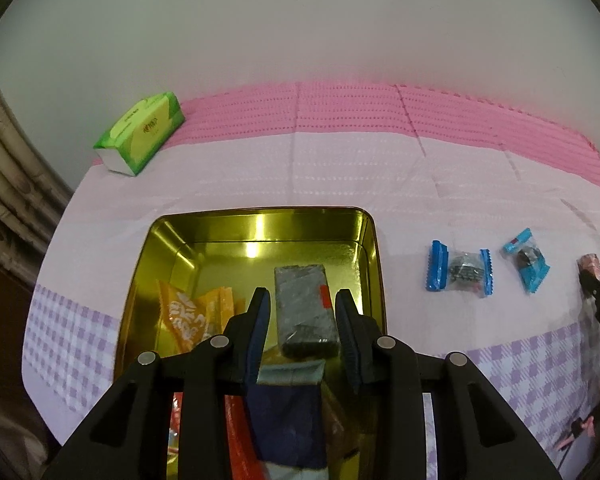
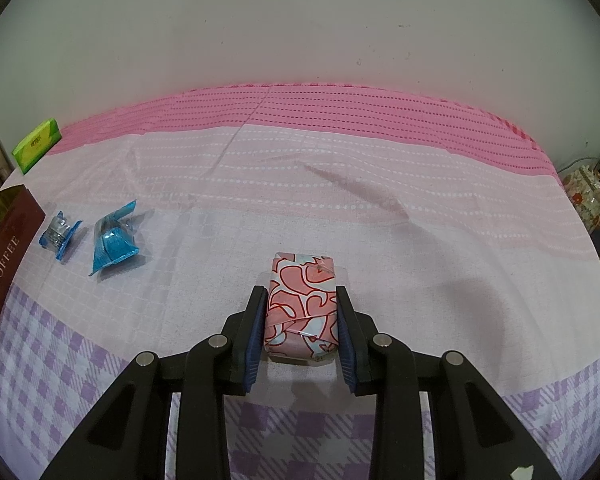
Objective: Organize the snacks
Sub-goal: 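Carry the grey-green packet into the gold tin and open the left tool, then lift the pink patterned candy with the right tool, then carry the pink patterned candy into the gold tin and open the right tool, then grasp the teal-wrapped candy on the sheet with the right tool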
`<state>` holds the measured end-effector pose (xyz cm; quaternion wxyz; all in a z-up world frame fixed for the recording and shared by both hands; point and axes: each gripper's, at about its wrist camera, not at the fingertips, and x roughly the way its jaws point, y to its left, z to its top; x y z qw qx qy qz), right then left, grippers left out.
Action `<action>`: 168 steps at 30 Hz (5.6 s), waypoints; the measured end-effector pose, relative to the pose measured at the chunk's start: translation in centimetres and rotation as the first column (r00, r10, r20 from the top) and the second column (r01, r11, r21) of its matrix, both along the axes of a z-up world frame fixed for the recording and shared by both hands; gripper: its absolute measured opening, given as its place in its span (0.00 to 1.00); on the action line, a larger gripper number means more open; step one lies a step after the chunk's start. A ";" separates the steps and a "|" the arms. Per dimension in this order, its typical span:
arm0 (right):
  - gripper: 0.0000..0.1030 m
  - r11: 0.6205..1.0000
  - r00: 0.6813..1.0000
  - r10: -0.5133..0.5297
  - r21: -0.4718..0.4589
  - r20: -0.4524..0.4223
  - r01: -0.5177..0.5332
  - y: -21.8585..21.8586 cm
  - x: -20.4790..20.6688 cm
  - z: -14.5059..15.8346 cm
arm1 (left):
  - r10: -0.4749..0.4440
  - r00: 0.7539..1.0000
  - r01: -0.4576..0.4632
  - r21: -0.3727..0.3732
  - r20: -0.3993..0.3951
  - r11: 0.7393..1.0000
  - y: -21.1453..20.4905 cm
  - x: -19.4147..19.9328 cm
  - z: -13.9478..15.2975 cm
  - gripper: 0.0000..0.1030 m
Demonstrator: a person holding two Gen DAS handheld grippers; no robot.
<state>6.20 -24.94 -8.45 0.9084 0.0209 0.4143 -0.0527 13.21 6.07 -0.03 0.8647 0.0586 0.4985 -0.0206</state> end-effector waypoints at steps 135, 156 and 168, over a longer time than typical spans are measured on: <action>0.42 0.887 0.909 0.417 0.217 0.002 -0.408 29.0 3.8 8.2 | 0.576 0.817 -0.577 0.031 0.032 0.816 22.4 -8.7 0.6 0.64; 0.45 0.985 0.988 0.151 0.084 -0.037 -0.147 11.9 2.6 6.1 | 0.528 0.848 -0.530 0.066 0.039 0.846 20.8 -8.2 0.5 0.64; 0.50 0.981 0.979 0.194 0.027 -0.064 -0.193 9.8 5.3 3.2 | 0.475 0.877 -0.480 0.068 0.076 0.875 19.4 -8.2 0.8 0.65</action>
